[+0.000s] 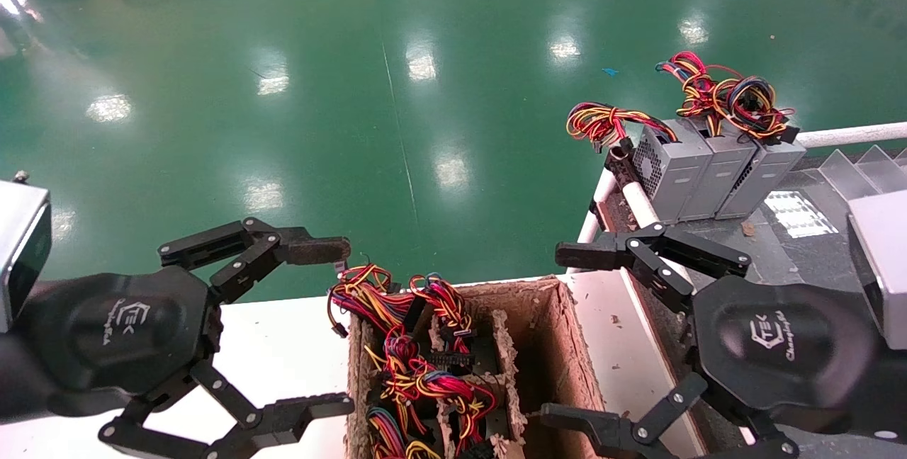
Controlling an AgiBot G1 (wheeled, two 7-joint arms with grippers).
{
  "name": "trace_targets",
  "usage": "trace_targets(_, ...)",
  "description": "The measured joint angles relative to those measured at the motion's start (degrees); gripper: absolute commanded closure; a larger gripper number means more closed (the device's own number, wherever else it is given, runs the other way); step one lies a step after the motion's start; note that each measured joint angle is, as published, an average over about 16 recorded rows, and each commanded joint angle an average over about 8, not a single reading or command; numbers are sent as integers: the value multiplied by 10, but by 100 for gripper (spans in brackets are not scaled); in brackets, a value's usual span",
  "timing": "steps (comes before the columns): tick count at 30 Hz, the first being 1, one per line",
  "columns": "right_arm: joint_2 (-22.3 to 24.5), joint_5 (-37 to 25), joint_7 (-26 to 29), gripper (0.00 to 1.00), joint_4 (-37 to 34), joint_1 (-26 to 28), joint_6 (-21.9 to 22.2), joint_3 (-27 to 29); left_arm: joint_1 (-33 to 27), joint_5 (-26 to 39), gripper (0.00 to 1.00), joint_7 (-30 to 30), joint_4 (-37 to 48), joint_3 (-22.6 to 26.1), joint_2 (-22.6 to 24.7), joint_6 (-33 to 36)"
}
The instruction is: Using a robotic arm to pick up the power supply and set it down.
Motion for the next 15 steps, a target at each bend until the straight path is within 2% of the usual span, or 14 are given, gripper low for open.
trace_targets(1, 0, 0, 0, 0, 0, 0, 0, 0, 0, 0, 7, 0, 0, 0, 0, 0)
trace_targets(2, 0, 0, 0, 0, 0, 0, 0, 0, 0, 0, 21, 0, 0, 0, 0, 0)
trace_targets(4, 0, 0, 0, 0, 0, 0, 0, 0, 0, 0, 41, 0, 0, 0, 0, 0)
trace_targets(8, 0, 0, 0, 0, 0, 0, 0, 0, 0, 0, 91, 0, 0, 0, 0, 0)
trace_targets(9, 0, 0, 0, 0, 0, 0, 0, 0, 0, 0, 99, 0, 0, 0, 0, 0)
trace_targets(15, 0, 0, 0, 0, 0, 0, 0, 0, 0, 0, 100, 0, 0, 0, 0, 0)
